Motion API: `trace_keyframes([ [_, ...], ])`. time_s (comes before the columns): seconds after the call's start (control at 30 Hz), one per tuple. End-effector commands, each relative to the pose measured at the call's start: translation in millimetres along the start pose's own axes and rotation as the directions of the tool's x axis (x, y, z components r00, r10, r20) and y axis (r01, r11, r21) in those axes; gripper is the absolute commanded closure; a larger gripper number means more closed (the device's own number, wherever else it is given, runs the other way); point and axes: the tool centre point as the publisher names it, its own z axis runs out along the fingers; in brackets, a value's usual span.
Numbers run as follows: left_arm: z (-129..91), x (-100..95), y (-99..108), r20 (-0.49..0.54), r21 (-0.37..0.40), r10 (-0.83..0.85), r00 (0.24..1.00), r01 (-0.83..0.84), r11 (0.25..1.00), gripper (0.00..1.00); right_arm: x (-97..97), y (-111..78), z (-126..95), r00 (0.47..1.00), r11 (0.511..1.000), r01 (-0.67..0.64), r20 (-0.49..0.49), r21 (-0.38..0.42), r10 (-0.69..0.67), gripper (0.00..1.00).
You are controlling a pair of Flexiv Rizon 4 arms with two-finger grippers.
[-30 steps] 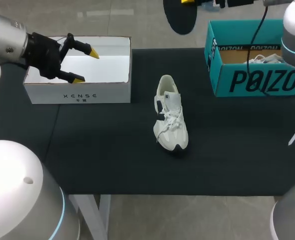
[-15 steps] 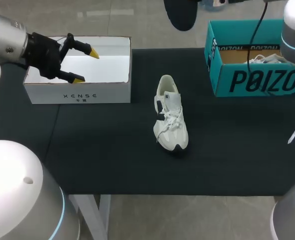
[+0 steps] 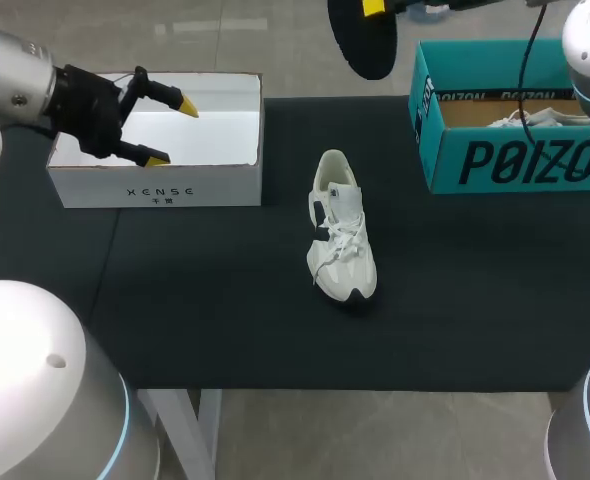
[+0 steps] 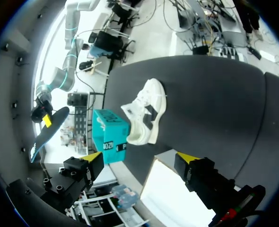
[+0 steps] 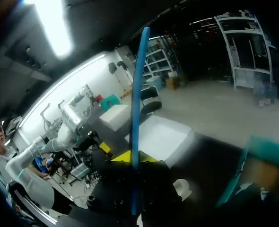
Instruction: Take the shoe out of the shoebox, open the shoe tongue, remove and reinsert the insole, then place the shoe into the shoebox
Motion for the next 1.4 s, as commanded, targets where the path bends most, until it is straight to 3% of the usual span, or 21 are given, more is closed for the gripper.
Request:
trace_keyframes([
  [0.03, 0, -0.2, 0, -0.003, 0.0, 0.001, 1.0, -0.001, 1.0, 0.0, 0.5, 2.6, 0, 1.0, 1.0, -0.002, 0.01, 0.014, 0.002, 1.0],
  [0.27, 0, -0.2, 0, -0.003, 0.0, 0.001, 1.0, -0.001, 1.0, 0.0, 0.5, 2.6, 0, 1.0, 1.0, -0.002, 0.01, 0.014, 0.002, 1.0],
  [0.57, 0, -0.2, 0, -0.003, 0.0, 0.001, 1.0, -0.001, 1.0, 0.0, -5.3, -2.8, 9, 0.997, 0.997, 0.067, 0.033, -0.049, -0.065, 1.0],
  [1.4, 0, -0.2, 0, -0.003, 0.0, 0.001, 1.0, -0.001, 1.0, 0.0, -58.8, -65.6, 76, 0.994, 0.999, -0.008, 0.105, -0.031, 0.011, 1.0],
])
